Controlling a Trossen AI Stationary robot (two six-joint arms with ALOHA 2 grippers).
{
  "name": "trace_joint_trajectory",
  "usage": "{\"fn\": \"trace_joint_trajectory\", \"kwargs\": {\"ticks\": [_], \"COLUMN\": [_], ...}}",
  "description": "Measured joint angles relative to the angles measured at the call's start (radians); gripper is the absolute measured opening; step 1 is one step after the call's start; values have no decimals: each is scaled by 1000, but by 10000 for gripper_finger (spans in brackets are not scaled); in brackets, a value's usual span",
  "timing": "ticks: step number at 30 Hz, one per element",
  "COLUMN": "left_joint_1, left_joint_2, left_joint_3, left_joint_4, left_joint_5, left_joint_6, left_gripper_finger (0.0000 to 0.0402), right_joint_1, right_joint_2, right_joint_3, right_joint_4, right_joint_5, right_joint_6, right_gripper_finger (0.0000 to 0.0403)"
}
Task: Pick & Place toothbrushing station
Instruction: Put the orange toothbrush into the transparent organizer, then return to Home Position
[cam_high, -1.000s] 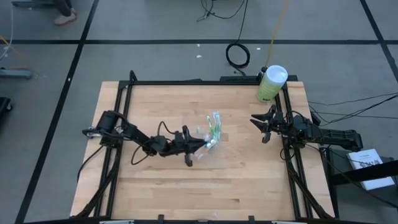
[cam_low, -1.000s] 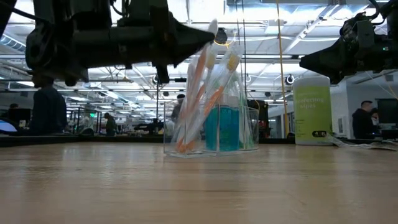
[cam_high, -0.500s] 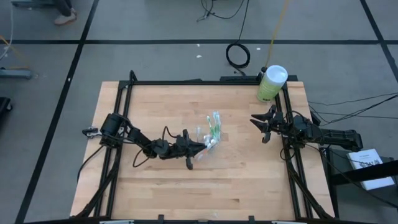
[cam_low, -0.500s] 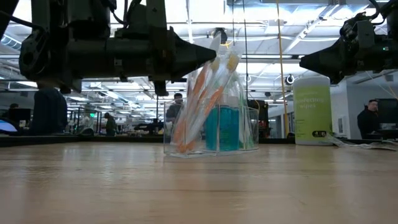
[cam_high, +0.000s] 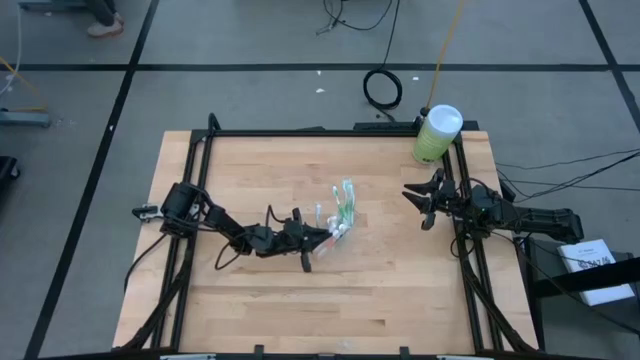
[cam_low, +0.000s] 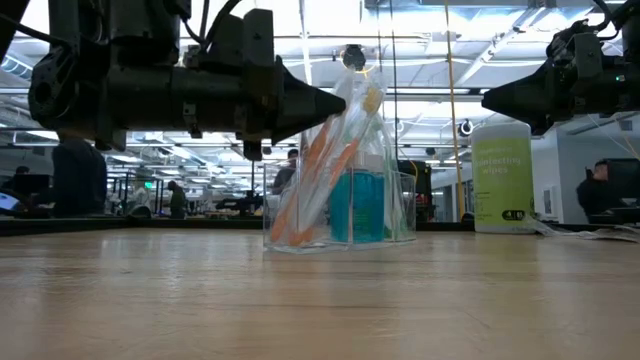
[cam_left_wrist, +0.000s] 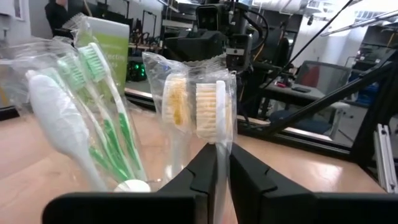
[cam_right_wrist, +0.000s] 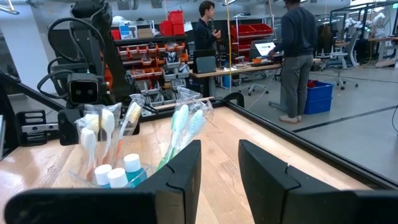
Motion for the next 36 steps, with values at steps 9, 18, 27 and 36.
{"fn": "trace_joint_trajectory", "kwargs": {"ticks": [9, 18, 27, 36], "left_joint_1": [7, 6, -6, 3], "left_joint_2": [0, 0, 0, -6], "left_joint_3": [0, 0, 0, -1], "left_joint_4": [11, 52, 54, 53], "left_joint_5": [0, 8, 34, 26], "left_joint_6": [-66, -67, -17, -57], "left_gripper_finger": [45, 47, 128, 282], "right_joint_1": [0, 0, 0, 0], "right_joint_2": [0, 0, 0, 0], "right_joint_3": [-1, -1, -1, -1], "right_joint_4": [0, 0, 0, 0], "right_joint_5": [0, 0, 0, 0], "right_joint_6": [0, 0, 0, 0], "right_gripper_finger": [98, 98, 98, 98]}}
